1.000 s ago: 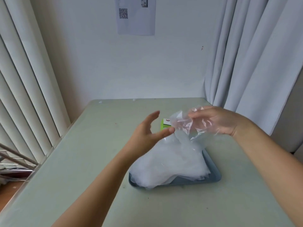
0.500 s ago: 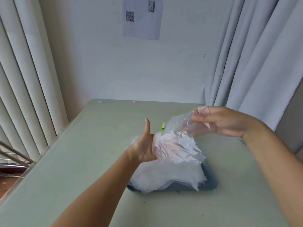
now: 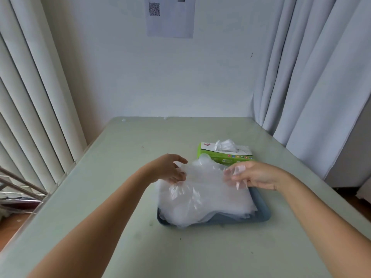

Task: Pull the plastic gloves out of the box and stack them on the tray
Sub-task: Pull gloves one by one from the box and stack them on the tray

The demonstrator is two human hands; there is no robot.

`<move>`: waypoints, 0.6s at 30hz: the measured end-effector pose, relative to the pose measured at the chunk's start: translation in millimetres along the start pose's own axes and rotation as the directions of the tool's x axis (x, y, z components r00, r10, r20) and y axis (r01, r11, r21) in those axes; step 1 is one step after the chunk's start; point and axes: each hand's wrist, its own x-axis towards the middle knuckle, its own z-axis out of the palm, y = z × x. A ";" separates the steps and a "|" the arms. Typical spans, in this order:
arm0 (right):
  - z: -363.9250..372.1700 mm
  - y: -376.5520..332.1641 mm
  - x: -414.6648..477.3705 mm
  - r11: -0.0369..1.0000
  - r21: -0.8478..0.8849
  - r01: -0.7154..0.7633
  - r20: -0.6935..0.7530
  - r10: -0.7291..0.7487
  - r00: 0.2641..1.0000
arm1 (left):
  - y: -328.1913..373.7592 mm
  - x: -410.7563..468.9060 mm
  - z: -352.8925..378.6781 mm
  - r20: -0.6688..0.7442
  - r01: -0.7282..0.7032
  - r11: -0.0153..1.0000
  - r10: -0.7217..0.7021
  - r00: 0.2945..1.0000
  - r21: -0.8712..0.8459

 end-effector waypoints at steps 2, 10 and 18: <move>-2.4 1.8 5.0 0.994 -0.109 -0.028 0.030 0.032 0.999 | -0.7 4.3 2.6 -0.003 -0.030 0.995 0.031 1.000 0.098; 18.4 -14.5 25.8 0.900 -0.435 0.032 -0.028 -0.049 0.998 | 7.3 14.5 8.5 0.018 -0.056 0.949 0.053 0.998 0.311; 26.9 -4.0 46.6 0.791 -0.581 0.190 -0.083 -0.291 0.953 | 13.4 -25.8 48.9 -0.150 -0.314 0.649 0.556 0.818 0.693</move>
